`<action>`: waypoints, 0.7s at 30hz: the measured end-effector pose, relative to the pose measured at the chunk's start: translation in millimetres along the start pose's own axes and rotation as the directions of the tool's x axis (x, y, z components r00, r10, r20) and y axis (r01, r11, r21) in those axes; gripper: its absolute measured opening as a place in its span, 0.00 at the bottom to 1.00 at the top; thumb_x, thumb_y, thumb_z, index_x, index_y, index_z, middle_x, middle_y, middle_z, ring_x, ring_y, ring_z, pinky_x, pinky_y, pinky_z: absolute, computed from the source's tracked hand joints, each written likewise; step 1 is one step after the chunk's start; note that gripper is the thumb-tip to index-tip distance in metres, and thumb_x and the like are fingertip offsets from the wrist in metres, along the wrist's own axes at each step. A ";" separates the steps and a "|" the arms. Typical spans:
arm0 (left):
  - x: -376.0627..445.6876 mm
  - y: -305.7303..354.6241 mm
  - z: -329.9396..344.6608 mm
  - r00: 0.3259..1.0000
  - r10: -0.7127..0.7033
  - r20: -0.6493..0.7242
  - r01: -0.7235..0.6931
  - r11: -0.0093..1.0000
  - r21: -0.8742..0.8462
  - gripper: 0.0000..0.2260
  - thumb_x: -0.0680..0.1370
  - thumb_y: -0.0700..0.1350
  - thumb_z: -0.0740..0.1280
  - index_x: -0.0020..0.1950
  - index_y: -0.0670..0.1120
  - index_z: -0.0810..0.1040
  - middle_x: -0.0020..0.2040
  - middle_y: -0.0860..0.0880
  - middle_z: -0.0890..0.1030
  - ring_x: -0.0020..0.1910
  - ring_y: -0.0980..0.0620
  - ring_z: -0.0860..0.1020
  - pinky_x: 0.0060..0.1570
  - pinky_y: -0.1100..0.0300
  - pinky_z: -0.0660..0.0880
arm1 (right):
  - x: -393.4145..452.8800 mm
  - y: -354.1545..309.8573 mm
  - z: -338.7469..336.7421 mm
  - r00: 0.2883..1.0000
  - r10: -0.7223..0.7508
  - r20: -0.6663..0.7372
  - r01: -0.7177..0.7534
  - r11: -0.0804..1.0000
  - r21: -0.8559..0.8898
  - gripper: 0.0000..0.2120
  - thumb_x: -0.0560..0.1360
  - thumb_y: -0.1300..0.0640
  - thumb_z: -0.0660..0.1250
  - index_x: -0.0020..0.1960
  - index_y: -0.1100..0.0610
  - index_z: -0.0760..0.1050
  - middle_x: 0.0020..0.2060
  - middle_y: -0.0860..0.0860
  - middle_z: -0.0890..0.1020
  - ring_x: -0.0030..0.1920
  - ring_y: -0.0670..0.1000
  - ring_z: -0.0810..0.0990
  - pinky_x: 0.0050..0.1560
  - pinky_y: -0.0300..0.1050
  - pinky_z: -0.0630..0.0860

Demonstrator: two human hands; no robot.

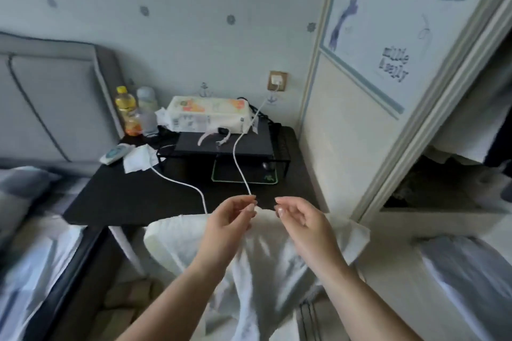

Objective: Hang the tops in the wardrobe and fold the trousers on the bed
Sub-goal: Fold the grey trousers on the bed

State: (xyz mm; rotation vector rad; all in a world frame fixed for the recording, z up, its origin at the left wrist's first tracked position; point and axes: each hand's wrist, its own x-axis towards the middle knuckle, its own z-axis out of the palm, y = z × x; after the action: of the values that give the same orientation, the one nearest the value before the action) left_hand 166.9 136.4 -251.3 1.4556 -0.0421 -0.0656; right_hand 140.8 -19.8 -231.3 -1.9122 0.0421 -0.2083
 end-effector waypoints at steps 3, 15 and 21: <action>-14.1 4.8 -73.4 0.992 0.011 -0.125 -0.011 1.000 0.001 0.07 0.78 0.43 0.67 0.49 0.54 0.83 0.47 0.53 0.84 0.47 0.56 0.82 0.46 0.62 0.77 | 5.8 -26.3 68.8 0.986 -0.051 0.161 0.055 0.998 -0.021 0.11 0.77 0.58 0.65 0.52 0.43 0.78 0.47 0.42 0.82 0.50 0.37 0.79 0.52 0.32 0.75; -109.9 20.5 -417.2 0.754 -0.004 -0.657 0.006 1.000 0.000 0.07 0.78 0.42 0.67 0.46 0.52 0.82 0.44 0.53 0.85 0.44 0.56 0.80 0.48 0.58 0.75 | -26.1 -124.9 429.0 0.706 -0.213 0.676 0.187 0.976 0.113 0.11 0.76 0.60 0.66 0.50 0.44 0.77 0.46 0.43 0.83 0.49 0.39 0.80 0.51 0.30 0.73; -163.3 14.2 -515.2 0.615 -0.097 -0.782 0.051 0.995 -0.083 0.05 0.78 0.42 0.67 0.50 0.49 0.82 0.47 0.50 0.85 0.43 0.58 0.81 0.42 0.66 0.77 | -50.7 -139.3 549.4 0.570 -0.175 0.803 0.154 0.982 0.105 0.09 0.76 0.57 0.66 0.48 0.42 0.77 0.46 0.39 0.82 0.49 0.37 0.79 0.49 0.27 0.72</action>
State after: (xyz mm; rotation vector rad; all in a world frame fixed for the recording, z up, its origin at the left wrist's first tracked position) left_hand 39.7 660.1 -294.5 1.3206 0.7515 0.5182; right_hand 171.7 545.6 -288.6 -1.8196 -0.7699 0.5723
